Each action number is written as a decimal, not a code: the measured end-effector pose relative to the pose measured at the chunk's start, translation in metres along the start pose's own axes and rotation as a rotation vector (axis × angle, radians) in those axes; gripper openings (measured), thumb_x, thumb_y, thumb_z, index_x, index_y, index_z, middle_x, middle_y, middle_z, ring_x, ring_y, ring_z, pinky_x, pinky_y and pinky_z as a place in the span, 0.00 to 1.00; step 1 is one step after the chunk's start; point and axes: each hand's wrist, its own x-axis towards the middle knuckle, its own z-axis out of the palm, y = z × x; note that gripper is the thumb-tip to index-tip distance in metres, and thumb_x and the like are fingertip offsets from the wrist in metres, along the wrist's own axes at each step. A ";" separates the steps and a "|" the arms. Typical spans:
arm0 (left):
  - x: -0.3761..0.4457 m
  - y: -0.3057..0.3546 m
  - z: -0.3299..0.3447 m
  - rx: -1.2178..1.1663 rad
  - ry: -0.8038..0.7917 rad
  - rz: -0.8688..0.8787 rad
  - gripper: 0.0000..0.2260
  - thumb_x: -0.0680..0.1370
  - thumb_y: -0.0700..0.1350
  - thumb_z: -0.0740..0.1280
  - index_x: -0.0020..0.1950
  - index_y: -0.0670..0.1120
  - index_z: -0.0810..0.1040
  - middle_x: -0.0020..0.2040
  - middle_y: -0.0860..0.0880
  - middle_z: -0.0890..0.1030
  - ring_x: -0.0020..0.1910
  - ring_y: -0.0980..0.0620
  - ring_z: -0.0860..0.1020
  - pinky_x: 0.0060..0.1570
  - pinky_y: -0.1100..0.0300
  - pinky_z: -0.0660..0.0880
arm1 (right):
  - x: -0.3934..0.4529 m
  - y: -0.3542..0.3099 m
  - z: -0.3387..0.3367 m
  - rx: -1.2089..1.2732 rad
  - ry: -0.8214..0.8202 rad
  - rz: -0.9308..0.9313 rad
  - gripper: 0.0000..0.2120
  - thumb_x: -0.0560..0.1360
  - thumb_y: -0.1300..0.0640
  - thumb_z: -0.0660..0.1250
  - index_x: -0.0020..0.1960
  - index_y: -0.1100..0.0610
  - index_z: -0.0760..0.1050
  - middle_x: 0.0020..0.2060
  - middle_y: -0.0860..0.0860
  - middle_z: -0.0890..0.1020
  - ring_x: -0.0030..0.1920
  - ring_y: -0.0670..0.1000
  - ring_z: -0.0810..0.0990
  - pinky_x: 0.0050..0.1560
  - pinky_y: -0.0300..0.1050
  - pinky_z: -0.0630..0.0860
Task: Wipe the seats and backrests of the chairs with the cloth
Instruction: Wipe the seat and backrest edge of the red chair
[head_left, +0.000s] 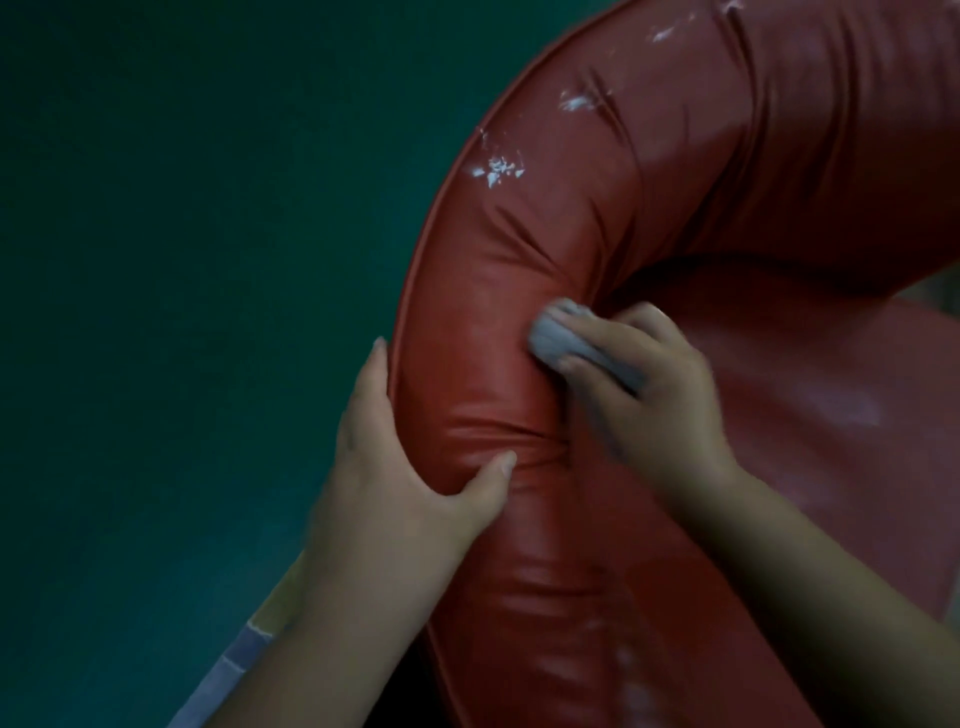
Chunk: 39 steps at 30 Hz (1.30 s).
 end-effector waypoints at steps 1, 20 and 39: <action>0.008 -0.002 0.000 -0.001 -0.009 0.013 0.51 0.61 0.61 0.75 0.78 0.56 0.53 0.76 0.58 0.62 0.72 0.60 0.65 0.70 0.59 0.64 | -0.009 0.011 -0.009 0.020 0.044 0.088 0.17 0.72 0.59 0.72 0.60 0.50 0.78 0.42 0.55 0.77 0.43 0.50 0.78 0.47 0.34 0.72; 0.139 0.011 -0.016 -0.028 -0.341 0.199 0.41 0.58 0.68 0.69 0.69 0.61 0.65 0.49 0.66 0.74 0.46 0.69 0.73 0.41 0.77 0.67 | 0.094 -0.041 0.029 -0.001 0.427 0.097 0.18 0.73 0.51 0.69 0.62 0.48 0.76 0.42 0.52 0.75 0.43 0.43 0.75 0.48 0.32 0.71; 0.140 0.010 -0.015 0.070 -0.391 0.132 0.50 0.53 0.73 0.61 0.73 0.59 0.58 0.64 0.52 0.77 0.58 0.50 0.78 0.52 0.57 0.75 | 0.114 -0.053 0.028 -0.282 0.170 0.059 0.17 0.74 0.46 0.66 0.61 0.49 0.79 0.40 0.49 0.70 0.40 0.46 0.71 0.37 0.44 0.71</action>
